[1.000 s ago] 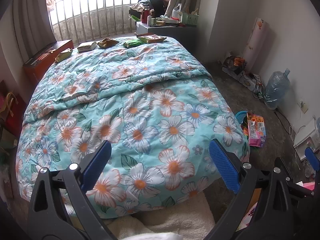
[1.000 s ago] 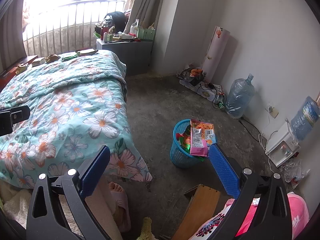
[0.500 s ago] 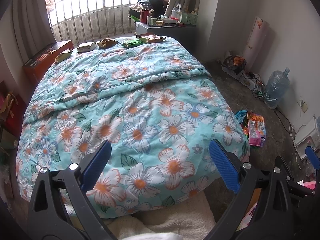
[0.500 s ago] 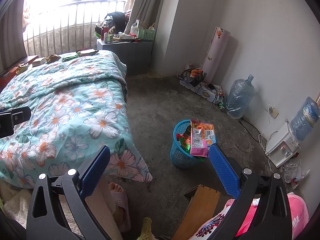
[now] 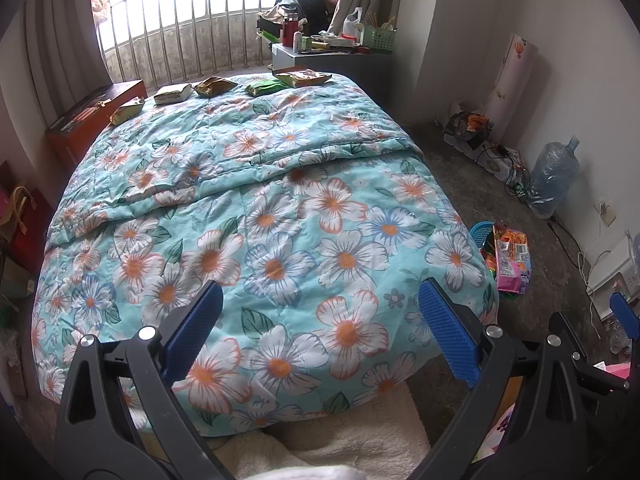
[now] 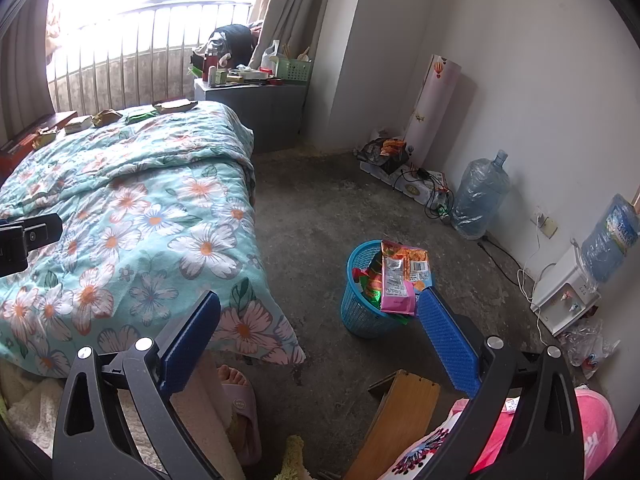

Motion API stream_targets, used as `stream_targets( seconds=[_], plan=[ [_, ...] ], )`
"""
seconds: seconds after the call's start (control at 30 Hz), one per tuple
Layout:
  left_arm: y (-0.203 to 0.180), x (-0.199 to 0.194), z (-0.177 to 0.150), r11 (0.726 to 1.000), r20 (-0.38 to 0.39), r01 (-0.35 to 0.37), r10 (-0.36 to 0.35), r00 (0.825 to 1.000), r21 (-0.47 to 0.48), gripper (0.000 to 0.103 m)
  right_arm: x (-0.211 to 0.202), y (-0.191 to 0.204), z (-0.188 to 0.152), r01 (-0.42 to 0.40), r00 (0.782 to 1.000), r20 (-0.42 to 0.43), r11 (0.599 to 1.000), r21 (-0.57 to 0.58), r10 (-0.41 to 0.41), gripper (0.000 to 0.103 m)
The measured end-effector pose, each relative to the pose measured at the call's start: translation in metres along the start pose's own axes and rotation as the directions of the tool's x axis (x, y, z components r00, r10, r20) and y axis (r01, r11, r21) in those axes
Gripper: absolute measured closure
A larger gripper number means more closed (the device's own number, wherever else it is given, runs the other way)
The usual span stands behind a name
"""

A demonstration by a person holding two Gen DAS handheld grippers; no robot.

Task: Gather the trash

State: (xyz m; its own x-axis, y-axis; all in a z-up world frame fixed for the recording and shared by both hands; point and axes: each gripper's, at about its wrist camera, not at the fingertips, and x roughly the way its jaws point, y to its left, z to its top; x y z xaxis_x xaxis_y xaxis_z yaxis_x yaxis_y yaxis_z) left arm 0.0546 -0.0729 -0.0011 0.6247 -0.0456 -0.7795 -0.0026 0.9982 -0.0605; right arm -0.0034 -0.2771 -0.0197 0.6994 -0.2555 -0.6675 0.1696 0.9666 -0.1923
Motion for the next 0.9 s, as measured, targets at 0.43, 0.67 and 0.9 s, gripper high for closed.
stream_targets(
  seconds=[0.43, 0.67, 0.9],
  plan=[
    [0.0005, -0.0009, 0.0003, 1.000, 0.001, 0.000, 0.000, 1.000, -0.002, 0.009, -0.0007, -0.0002, 0.0013, -0.003, 1.000, 0.004, 1.000, -0.001, 0.003, 0.007],
    [0.0003, -0.0011, 0.0006, 1.000, 0.002, 0.000, 0.000, 1.000, -0.002, 0.009, -0.0008, -0.0001, 0.0009, -0.002, 1.000, 0.004, 1.000, 0.000, 0.002, 0.007],
    [-0.0001, -0.0007, 0.0003, 1.000, 0.002, -0.001, 0.001, 1.000, -0.002, 0.009, -0.0009, 0.0007, 0.0015, -0.004, 1.000, 0.004, 1.000, 0.000, 0.004, 0.007]
  ],
)
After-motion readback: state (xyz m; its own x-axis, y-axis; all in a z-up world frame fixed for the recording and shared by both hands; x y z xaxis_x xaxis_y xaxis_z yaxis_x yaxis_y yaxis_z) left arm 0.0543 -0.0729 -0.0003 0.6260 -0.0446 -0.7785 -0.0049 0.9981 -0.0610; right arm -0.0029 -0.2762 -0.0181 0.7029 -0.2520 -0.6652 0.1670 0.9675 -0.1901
